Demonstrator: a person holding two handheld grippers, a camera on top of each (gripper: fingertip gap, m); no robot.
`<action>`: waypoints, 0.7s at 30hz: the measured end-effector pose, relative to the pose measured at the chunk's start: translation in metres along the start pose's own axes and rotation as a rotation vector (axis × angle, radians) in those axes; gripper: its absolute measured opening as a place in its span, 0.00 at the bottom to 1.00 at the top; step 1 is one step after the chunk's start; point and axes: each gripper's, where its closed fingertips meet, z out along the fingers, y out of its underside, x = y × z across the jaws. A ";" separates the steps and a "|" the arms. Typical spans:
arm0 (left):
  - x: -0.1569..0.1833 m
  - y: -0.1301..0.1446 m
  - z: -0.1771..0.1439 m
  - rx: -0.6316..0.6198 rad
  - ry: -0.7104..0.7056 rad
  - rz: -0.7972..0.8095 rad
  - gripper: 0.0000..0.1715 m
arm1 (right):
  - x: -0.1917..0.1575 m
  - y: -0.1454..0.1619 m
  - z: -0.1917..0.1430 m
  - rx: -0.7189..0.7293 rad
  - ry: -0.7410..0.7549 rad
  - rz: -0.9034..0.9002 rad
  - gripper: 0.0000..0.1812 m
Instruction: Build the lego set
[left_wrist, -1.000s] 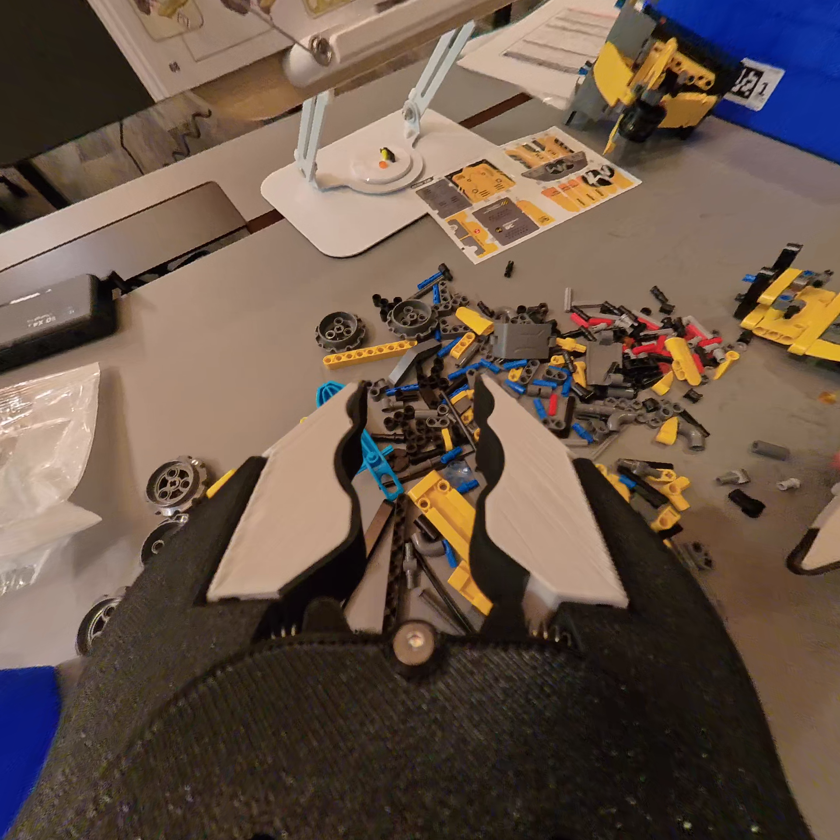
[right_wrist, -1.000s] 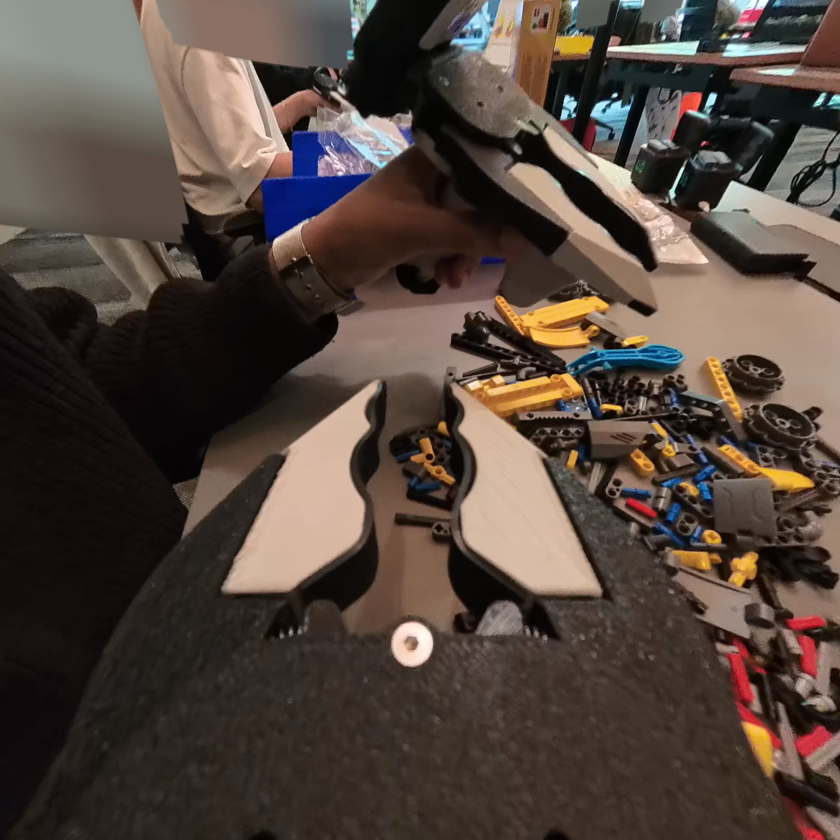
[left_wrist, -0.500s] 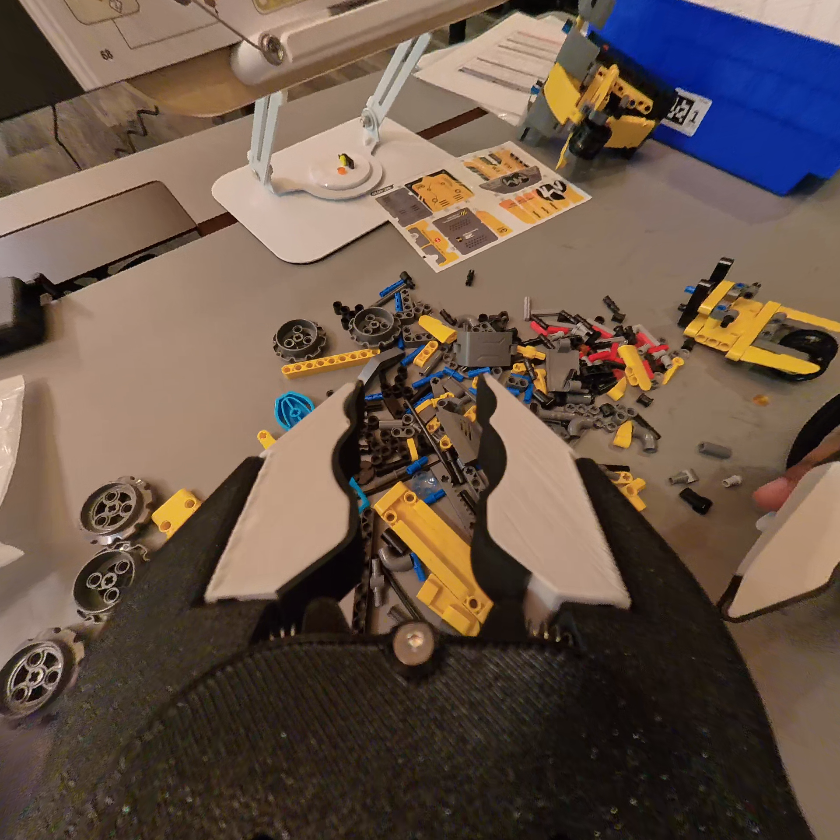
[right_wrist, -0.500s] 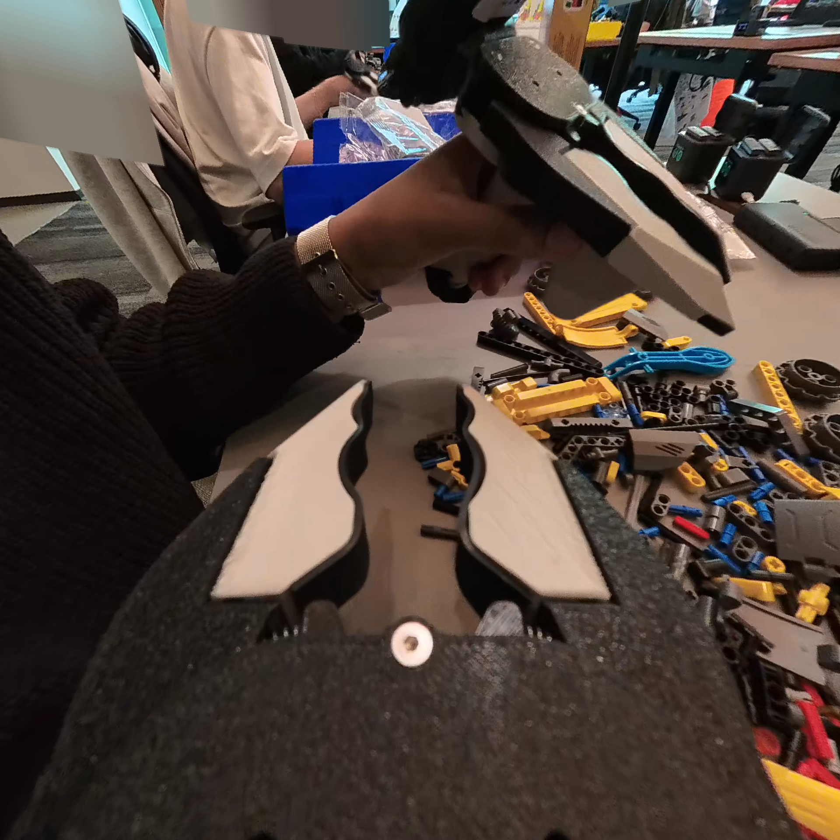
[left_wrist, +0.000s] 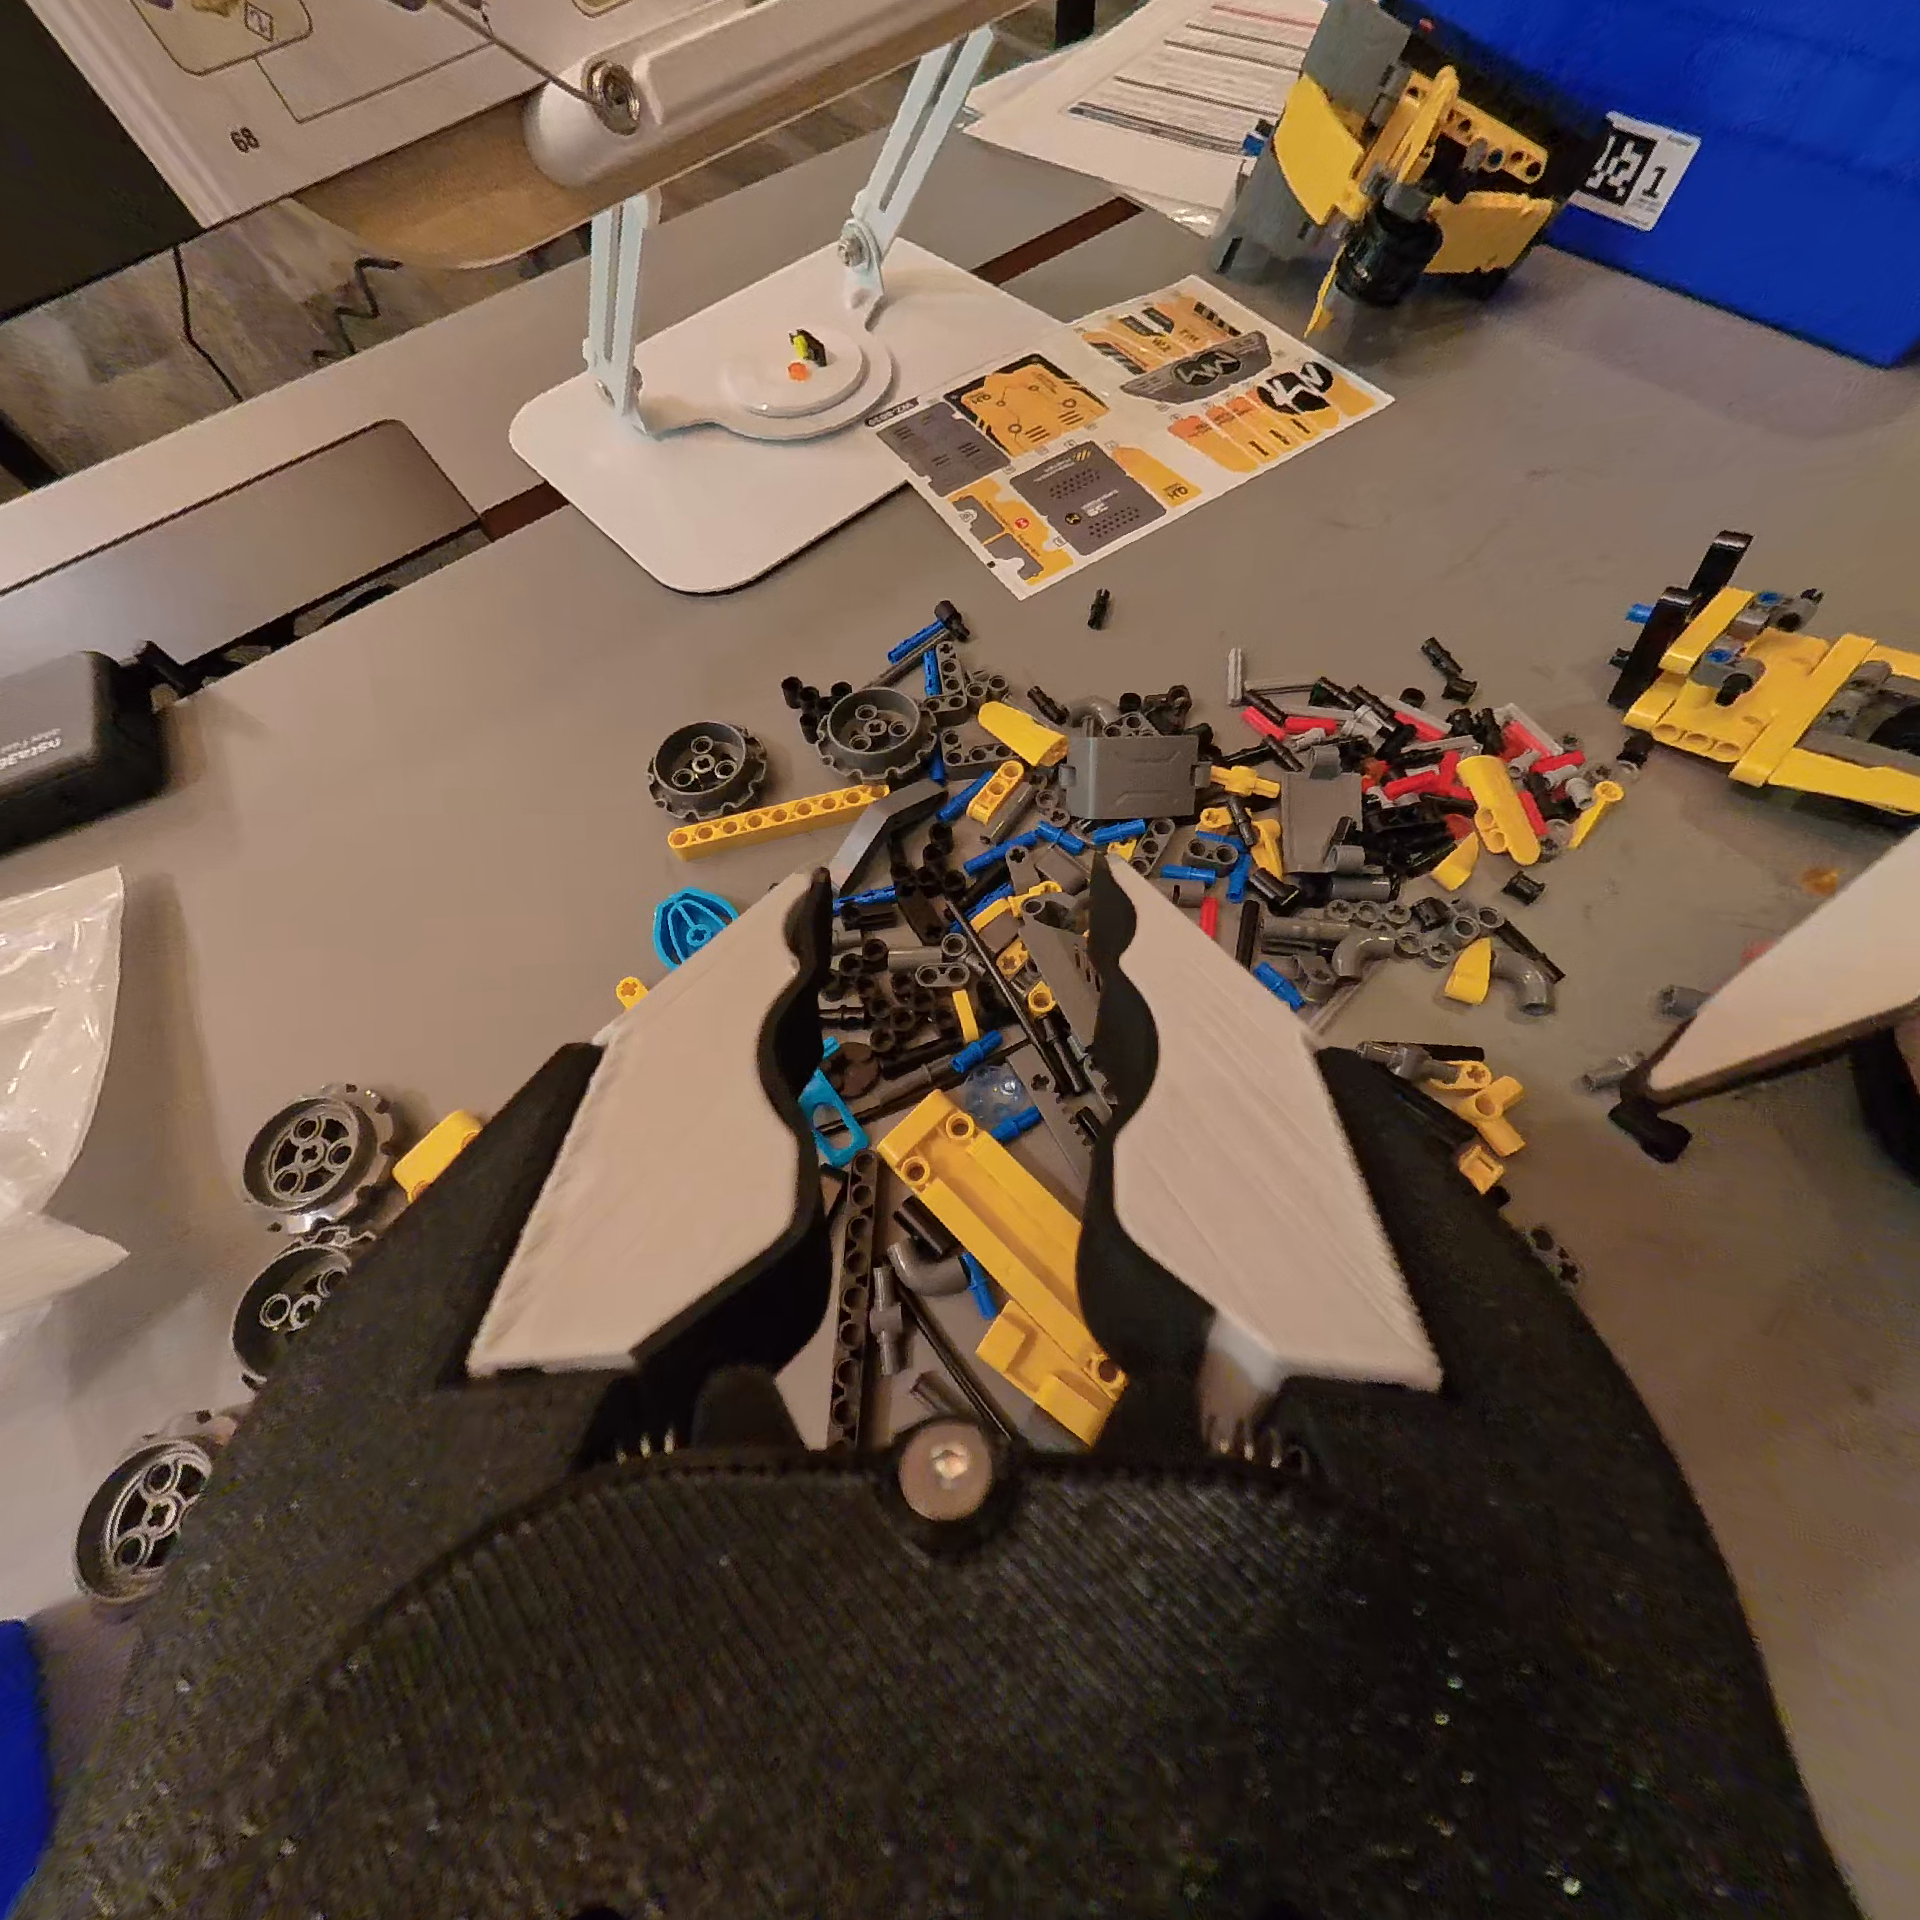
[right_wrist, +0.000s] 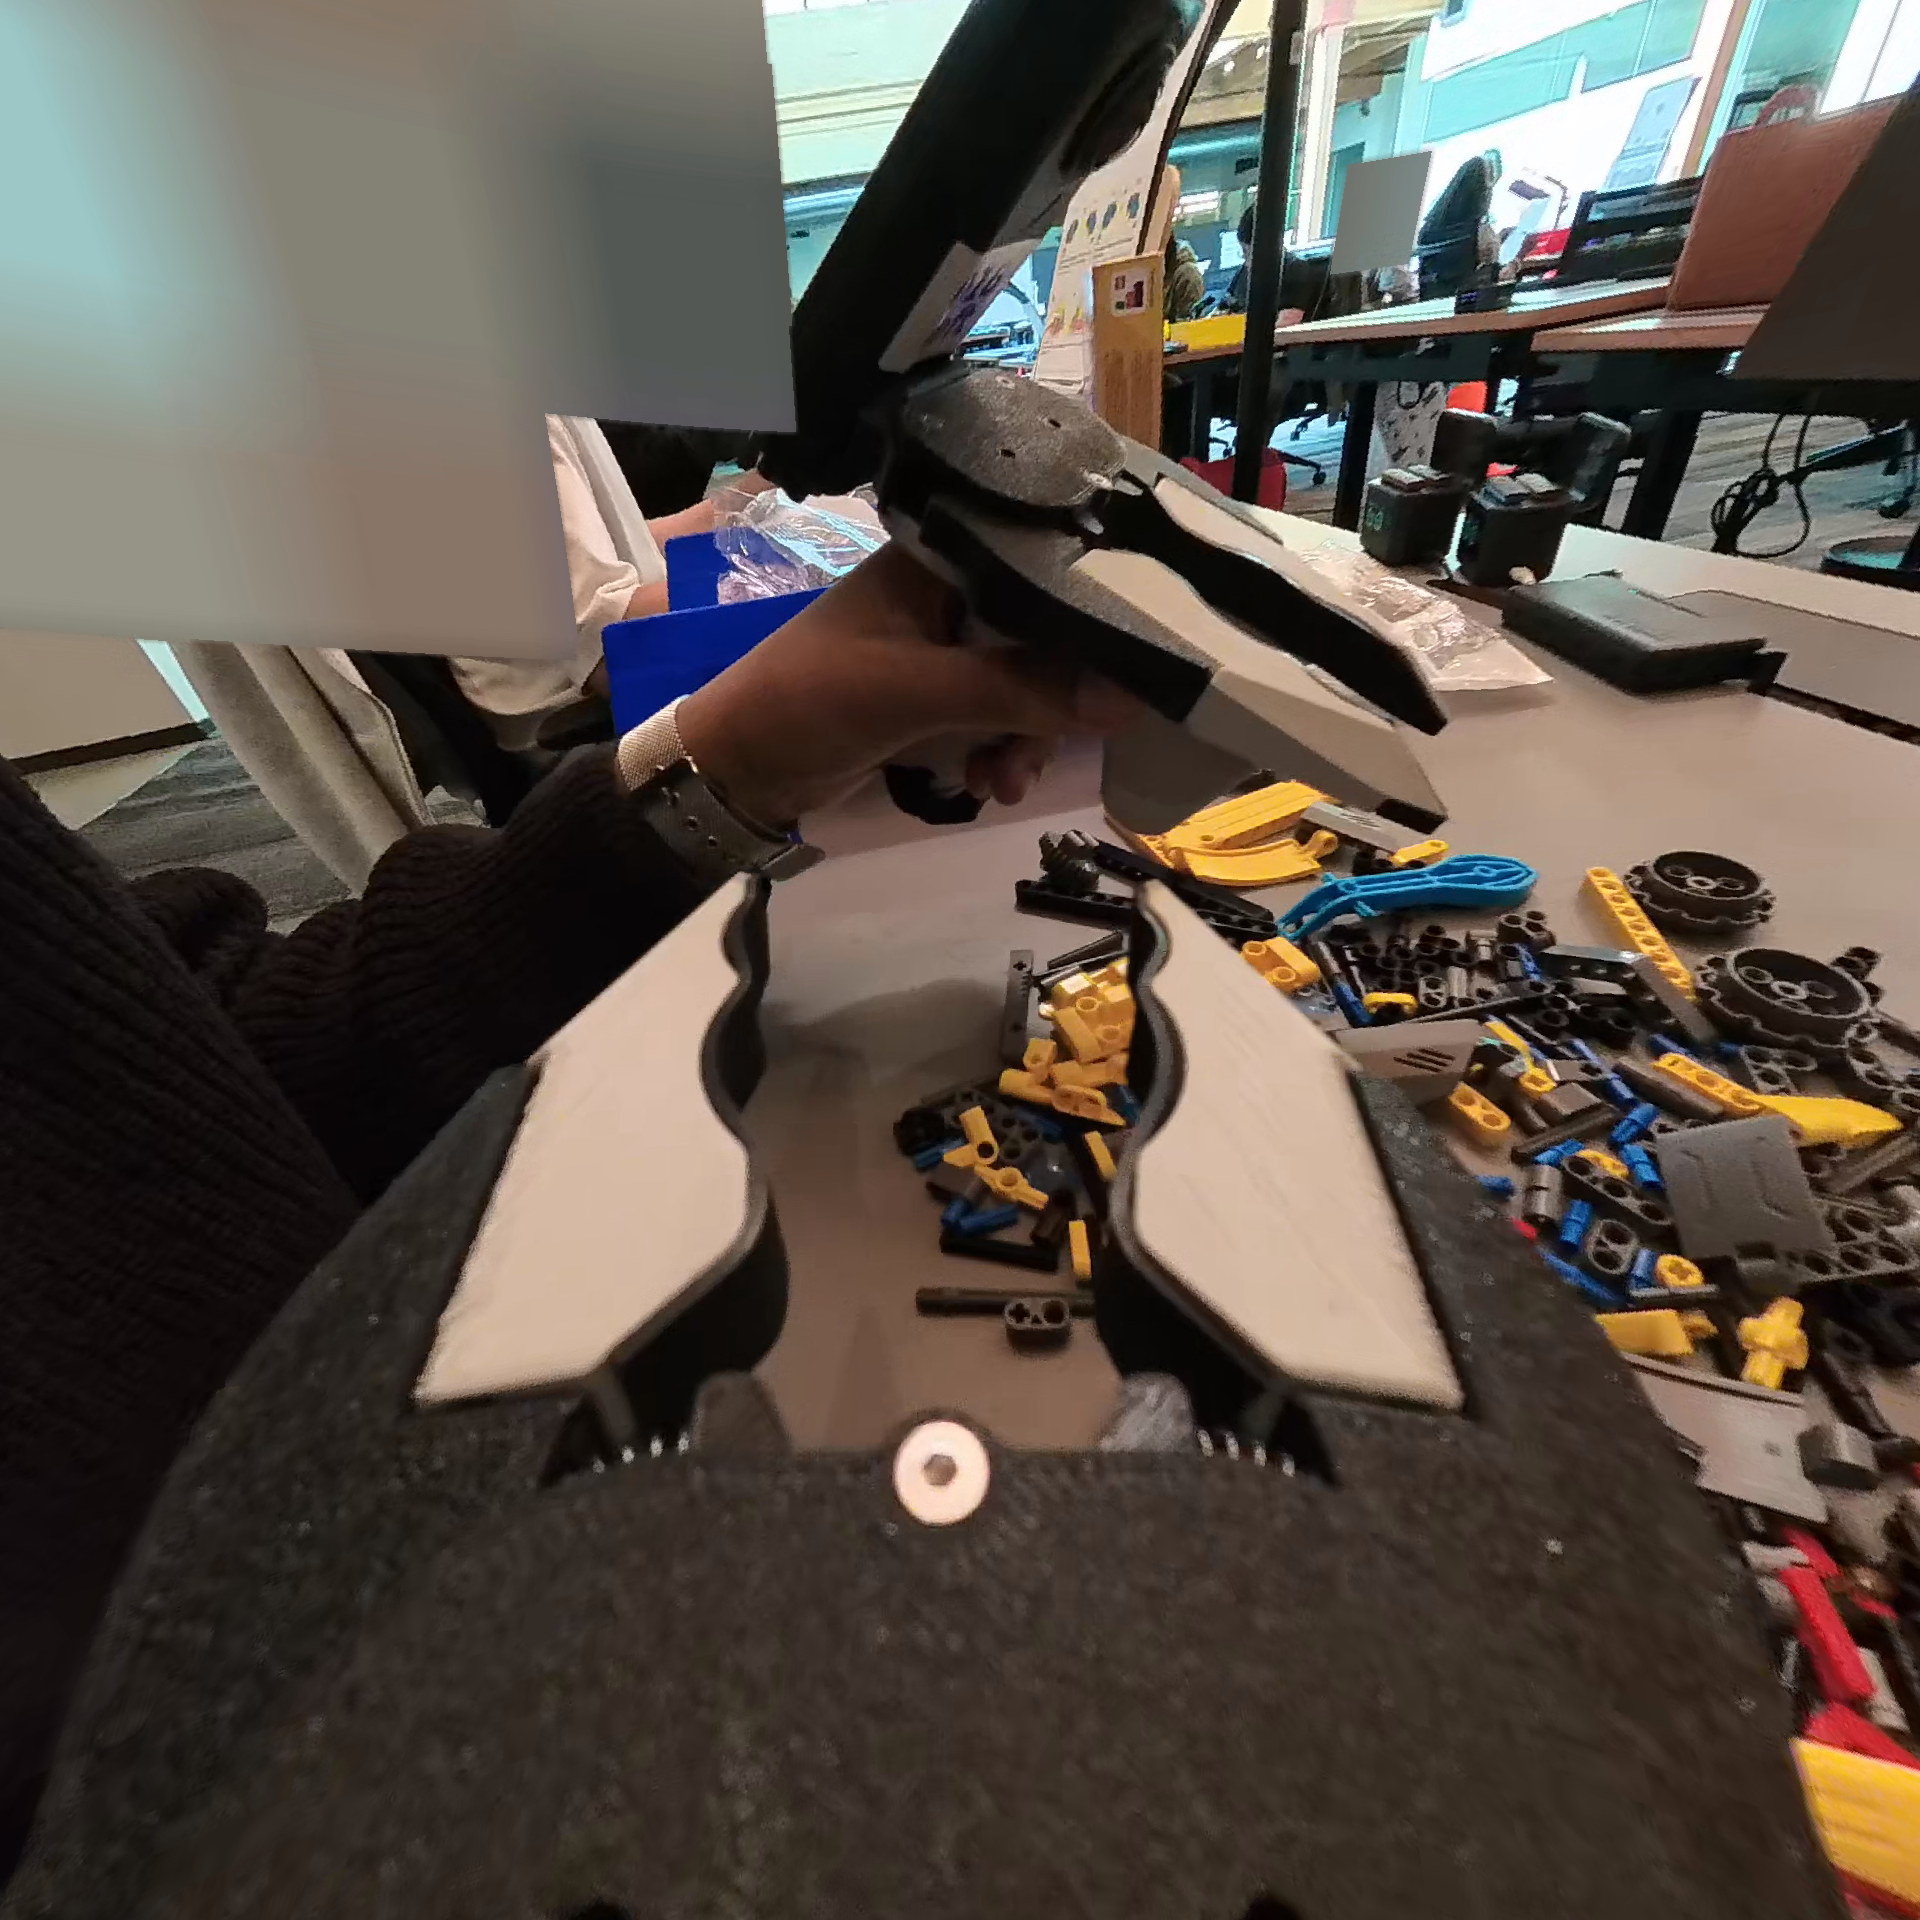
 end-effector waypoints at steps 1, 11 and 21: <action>0.000 0.000 0.000 -0.001 0.002 -0.001 0.28 | 0.000 0.000 0.000 -0.002 0.003 -0.002 0.39; 0.001 0.001 0.001 -0.008 0.006 -0.003 0.27 | 0.000 0.002 0.002 -0.009 0.013 -0.026 0.40; 0.000 0.003 0.001 -0.016 0.001 0.002 0.27 | 0.000 0.010 0.006 -0.065 0.049 -0.112 0.39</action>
